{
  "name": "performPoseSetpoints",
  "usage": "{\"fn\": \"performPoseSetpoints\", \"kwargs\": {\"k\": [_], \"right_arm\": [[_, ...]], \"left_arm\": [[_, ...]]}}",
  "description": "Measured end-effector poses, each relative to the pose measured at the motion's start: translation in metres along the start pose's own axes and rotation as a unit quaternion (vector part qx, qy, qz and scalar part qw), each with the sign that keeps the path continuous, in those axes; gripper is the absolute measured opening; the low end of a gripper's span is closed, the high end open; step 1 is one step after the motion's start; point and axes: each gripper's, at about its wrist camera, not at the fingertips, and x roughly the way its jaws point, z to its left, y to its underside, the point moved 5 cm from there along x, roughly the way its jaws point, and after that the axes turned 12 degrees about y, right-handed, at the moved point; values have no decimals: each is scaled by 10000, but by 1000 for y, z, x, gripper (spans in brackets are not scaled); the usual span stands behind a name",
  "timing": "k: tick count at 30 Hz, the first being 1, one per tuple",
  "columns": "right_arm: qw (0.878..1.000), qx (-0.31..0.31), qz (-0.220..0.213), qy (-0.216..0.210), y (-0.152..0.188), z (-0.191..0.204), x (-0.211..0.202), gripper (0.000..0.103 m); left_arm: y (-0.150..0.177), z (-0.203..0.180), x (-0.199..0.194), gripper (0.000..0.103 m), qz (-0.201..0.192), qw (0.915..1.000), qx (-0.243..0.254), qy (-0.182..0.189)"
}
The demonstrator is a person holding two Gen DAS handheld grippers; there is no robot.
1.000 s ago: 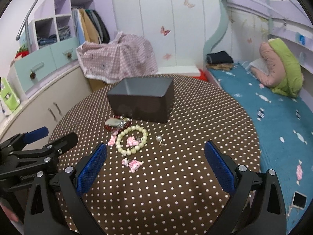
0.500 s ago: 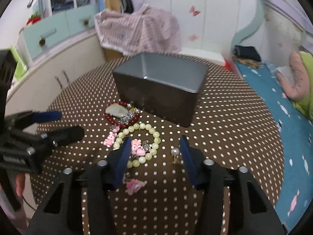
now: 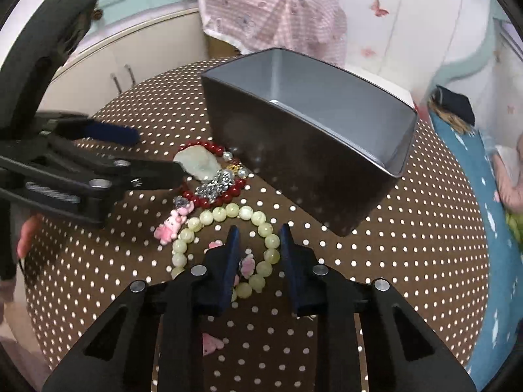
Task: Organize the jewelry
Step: 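Grasp the dark red bead bracelet with the left tool while the right tool approaches the cream bracelet, then grasp and lift the cream bead bracelet with the right tool while the left tool holds the red bracelet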
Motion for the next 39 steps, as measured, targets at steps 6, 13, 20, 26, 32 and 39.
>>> {"fn": "performPoseSetpoints", "kwargs": {"k": [6, 13, 20, 26, 32, 39], "right_arm": [[9996, 194, -52, -199, 9, -11, -4, 17], [9978, 595, -204, -195, 23, -25, -16, 13], [9955, 832, -446, -84, 8, -41, -28, 6], [9957, 734, -472, -312, 5, -38, -40, 9], [9988, 411, -49, -246, -1, -30, -19, 9], [9993, -10, 323, -186, 0, -21, -7, 19]], "left_arm": [[-10, -25, 9, 26, 185, 9977, 615, -208], [-17, -36, 13, 7, 563, 9922, 1012, -465], [-21, -29, -15, 7, 263, 9973, 681, -75], [-20, -40, -36, 6, 20, 9976, 687, 23], [-30, -50, -51, 6, -159, 9969, 763, 92], [-38, -52, -70, 6, -326, 9969, 689, 178]]}}
